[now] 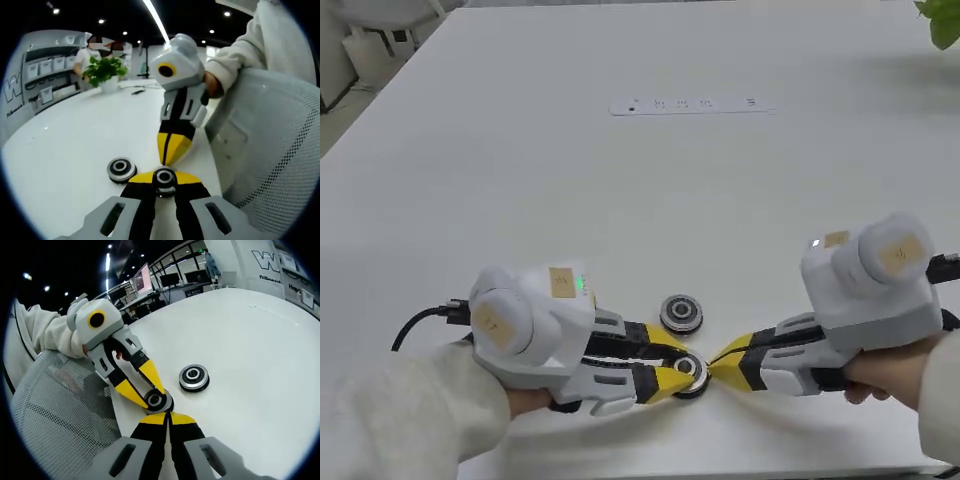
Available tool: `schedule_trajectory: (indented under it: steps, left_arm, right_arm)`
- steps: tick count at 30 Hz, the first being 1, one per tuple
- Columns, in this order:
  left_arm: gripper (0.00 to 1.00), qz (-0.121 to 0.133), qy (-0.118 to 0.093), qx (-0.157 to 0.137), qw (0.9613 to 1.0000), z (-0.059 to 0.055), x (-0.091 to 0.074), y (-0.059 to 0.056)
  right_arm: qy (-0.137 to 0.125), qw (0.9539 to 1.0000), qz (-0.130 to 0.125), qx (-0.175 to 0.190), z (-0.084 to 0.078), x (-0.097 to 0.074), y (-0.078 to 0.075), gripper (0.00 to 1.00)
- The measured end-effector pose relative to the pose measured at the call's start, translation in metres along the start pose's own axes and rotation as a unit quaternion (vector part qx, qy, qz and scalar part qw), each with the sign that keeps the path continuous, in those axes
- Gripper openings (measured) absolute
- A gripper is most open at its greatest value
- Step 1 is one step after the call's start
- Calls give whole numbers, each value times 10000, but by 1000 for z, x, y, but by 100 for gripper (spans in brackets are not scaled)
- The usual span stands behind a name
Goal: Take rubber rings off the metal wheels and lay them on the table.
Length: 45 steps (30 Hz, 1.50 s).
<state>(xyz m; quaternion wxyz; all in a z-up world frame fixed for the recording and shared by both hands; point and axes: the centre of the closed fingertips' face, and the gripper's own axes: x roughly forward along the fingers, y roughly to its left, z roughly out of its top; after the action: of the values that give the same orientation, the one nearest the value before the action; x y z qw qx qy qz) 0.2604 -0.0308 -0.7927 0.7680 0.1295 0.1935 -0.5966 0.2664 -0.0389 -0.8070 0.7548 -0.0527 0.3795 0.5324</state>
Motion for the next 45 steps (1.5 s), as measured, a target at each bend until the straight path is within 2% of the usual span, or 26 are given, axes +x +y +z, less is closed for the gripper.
schedule_trajectory:
  steps: [6,22,45]
  left_arm:
    - [15,7,11,2,10000,0,0,0]
    - [15,24,17,28,10000,0,0,0]
    - [14,13,15,78,10000,-1,1,1]
  right_arm:
    - [-96,9995,57,310,2,-1,1,0]
    - [-202,9981,96,572,6,-2,1,0]
    - [-239,9977,141,619,9,-2,5,0]
